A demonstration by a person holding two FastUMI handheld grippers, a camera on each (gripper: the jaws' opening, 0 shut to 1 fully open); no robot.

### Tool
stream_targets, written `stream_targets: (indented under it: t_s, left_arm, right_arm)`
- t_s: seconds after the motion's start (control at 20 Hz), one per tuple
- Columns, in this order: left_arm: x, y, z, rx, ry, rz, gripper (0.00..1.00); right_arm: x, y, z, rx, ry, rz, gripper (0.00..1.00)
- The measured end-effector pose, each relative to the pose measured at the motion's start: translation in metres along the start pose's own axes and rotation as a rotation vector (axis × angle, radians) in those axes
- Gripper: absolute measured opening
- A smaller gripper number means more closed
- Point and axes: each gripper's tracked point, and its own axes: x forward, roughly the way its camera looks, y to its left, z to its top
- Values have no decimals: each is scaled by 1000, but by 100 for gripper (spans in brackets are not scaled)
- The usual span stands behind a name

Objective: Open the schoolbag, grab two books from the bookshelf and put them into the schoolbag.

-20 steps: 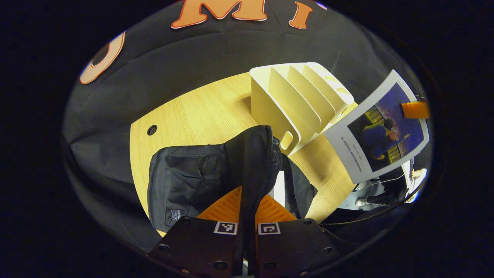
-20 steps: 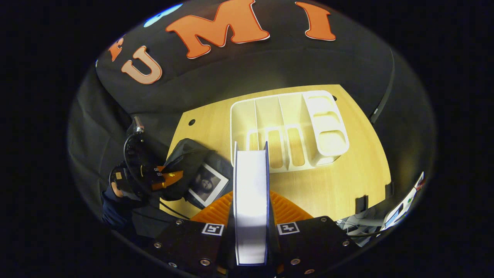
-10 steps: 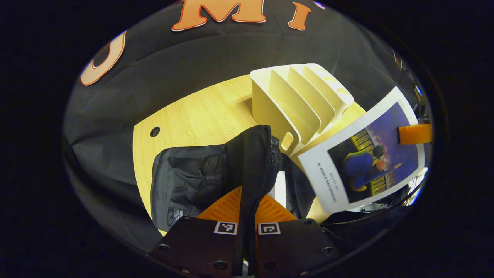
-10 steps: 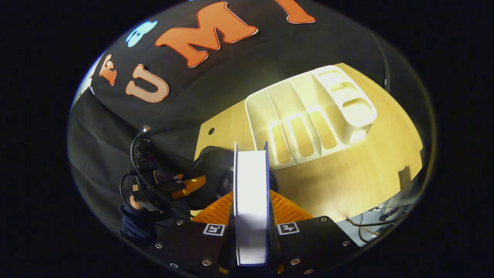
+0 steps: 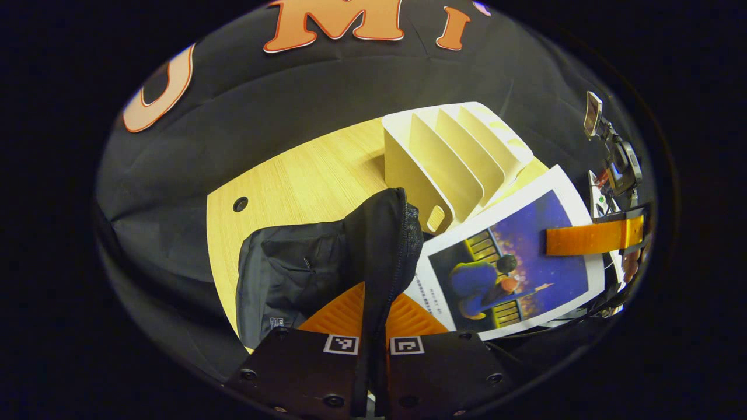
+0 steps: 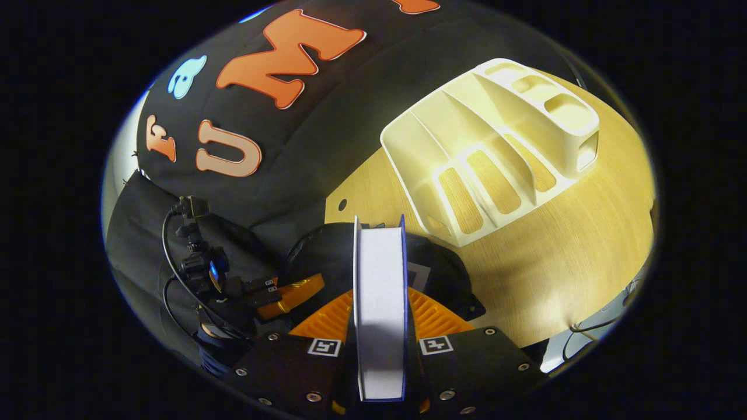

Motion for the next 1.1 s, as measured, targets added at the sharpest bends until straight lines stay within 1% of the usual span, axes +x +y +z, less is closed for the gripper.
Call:
stream_targets:
  t_s: [0.3, 0.4, 0.55, 0.65, 0.7, 0.85, 0.95, 1.1]
  left_arm:
    - [-3, -1, 2, 3, -7, 6, 6]
    - [-2, -2, 0, -5, -9, 5, 6]
    - [-2, -1, 2, -18, -17, 4, 6]
    - [-1, -3, 0, -27, -20, -1, 6]
    - [0, -4, -1, -25, -20, -5, 6]
    - [-1, -4, 1, -29, -22, 2, 6]
    - [-1, -6, -2, -31, -19, 0, 6]
    - [1, -5, -5, -32, -12, 5, 6]
  right_arm:
    - [42, 9, -11, 62, -26, 63, 34]
    - [56, 0, -17, 79, -40, 29, 34]
    - [69, 10, -21, 110, -75, 71, 34]
    - [78, 9, -29, 141, -93, 90, 34]
    - [85, 8, -35, 156, -85, 99, 34]
    - [98, 3, -35, 215, -115, 118, 34]
    - [106, 3, -35, 232, -131, 132, 34]
    - [114, 6, -48, 245, -110, 154, 34]
